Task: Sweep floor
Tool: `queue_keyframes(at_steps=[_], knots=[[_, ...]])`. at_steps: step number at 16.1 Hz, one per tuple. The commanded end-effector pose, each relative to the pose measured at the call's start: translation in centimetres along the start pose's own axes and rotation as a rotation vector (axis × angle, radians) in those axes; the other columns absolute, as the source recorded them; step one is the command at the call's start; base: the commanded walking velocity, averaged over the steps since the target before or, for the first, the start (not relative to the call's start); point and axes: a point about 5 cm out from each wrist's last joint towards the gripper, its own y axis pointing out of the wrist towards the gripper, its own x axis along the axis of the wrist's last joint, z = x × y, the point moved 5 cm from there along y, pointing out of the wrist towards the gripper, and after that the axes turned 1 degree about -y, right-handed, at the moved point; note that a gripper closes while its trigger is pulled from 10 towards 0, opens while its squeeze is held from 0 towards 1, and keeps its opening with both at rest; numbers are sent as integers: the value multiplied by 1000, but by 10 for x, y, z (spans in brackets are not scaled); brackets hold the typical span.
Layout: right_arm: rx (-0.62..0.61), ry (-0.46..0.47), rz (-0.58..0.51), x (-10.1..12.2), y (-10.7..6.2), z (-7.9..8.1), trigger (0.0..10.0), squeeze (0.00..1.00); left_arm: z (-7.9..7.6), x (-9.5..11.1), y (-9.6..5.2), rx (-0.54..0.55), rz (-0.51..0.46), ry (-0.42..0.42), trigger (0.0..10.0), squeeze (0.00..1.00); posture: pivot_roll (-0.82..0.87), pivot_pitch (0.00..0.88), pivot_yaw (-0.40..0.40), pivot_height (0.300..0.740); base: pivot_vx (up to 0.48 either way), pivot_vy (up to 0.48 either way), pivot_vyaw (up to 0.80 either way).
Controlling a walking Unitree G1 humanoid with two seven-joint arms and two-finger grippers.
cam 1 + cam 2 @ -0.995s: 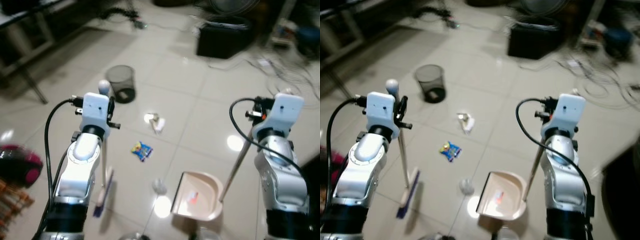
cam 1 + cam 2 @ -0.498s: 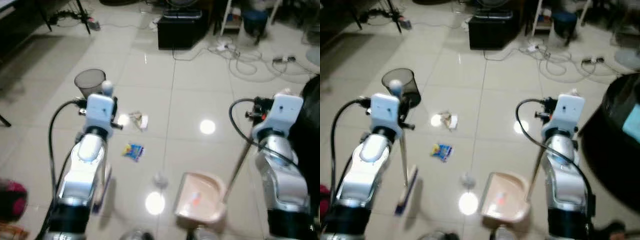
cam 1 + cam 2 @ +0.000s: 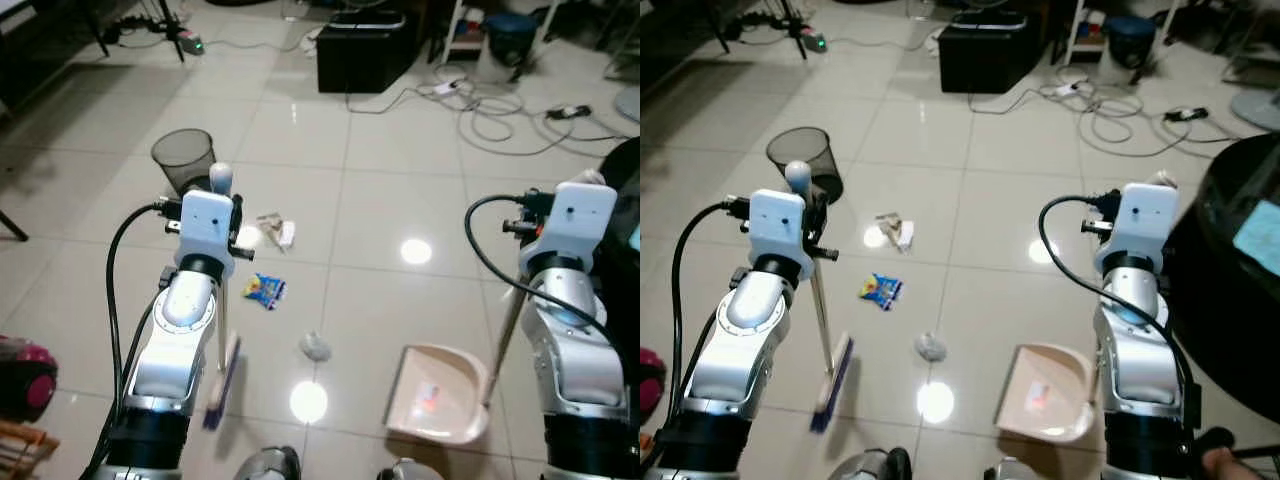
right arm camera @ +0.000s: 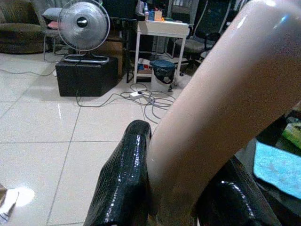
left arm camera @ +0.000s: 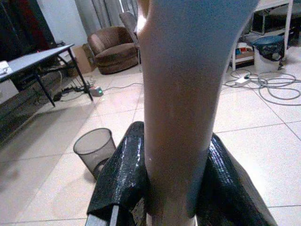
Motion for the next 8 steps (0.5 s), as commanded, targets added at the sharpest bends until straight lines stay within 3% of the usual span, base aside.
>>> queue_keyframes(at_steps=[1, 8], knots=[[21, 12, -43, 10, 0, 7, 10000, 0, 7, 7, 2, 17, -30, 20, 10000, 0, -94, 87, 56, 740, 0, 0, 0], [28, 7, -35, 7, -1, 8, 10000, 0, 8, 8, 1, 21, -36, 8, 10000, 0, -95, 93, 57, 740, 339, 0, 0]])
